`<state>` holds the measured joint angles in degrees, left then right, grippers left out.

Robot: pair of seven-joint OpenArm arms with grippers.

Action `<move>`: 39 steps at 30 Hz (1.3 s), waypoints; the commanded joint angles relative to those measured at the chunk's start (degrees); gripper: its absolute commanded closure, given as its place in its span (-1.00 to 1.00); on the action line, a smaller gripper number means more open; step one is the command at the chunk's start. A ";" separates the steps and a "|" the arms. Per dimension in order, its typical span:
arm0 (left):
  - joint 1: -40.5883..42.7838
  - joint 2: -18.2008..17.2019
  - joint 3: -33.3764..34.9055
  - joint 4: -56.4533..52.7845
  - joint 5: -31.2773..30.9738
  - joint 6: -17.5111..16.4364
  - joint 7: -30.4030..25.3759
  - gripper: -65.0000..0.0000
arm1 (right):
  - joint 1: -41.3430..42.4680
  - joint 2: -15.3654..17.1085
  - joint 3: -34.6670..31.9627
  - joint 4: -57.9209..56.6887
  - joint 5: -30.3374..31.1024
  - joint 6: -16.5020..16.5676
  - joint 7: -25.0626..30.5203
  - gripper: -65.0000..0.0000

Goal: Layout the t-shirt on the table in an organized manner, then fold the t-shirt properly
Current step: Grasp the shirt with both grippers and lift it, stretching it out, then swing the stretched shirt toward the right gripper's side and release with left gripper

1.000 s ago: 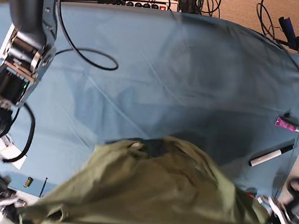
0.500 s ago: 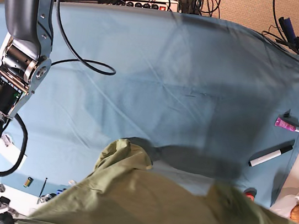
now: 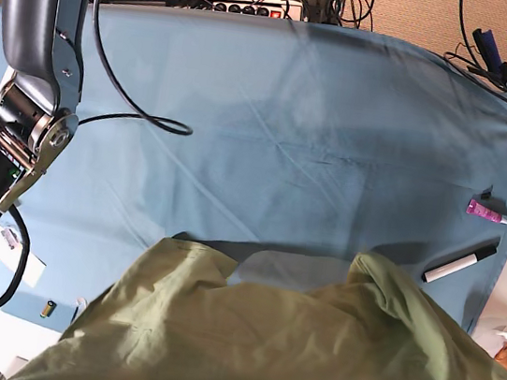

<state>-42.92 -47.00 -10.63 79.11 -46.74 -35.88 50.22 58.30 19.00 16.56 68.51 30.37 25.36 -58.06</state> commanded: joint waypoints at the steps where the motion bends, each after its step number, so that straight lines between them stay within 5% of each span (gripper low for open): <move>1: -1.79 -1.60 -0.76 0.48 0.44 0.85 -0.44 1.00 | 2.64 0.85 0.00 0.85 0.13 -0.46 2.16 1.00; 7: -1.66 -1.66 -0.76 0.50 0.20 0.87 3.04 1.00 | 2.64 0.87 0.04 1.05 2.16 -0.46 -2.91 1.00; 14: -1.68 -2.78 -0.81 0.52 -7.82 3.02 11.89 1.00 | 2.51 1.20 0.04 8.90 1.95 -0.46 -11.47 1.00; 24: -0.46 -8.07 -2.34 0.98 -17.09 2.80 21.24 1.00 | -2.16 1.95 0.04 16.06 0.90 -0.48 -14.47 1.00; 30: 4.09 -8.94 -10.45 1.49 -19.45 2.82 22.32 1.00 | -6.99 1.95 0.07 22.77 0.59 -0.48 -15.04 1.00; 39: 22.95 -8.87 -28.98 10.78 -21.07 1.31 22.67 1.00 | -13.81 1.92 3.48 29.77 1.07 -0.48 -15.21 1.00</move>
<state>-18.70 -53.65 -38.94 89.67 -69.10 -35.14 73.32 42.44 19.64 19.33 97.45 33.36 25.43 -75.02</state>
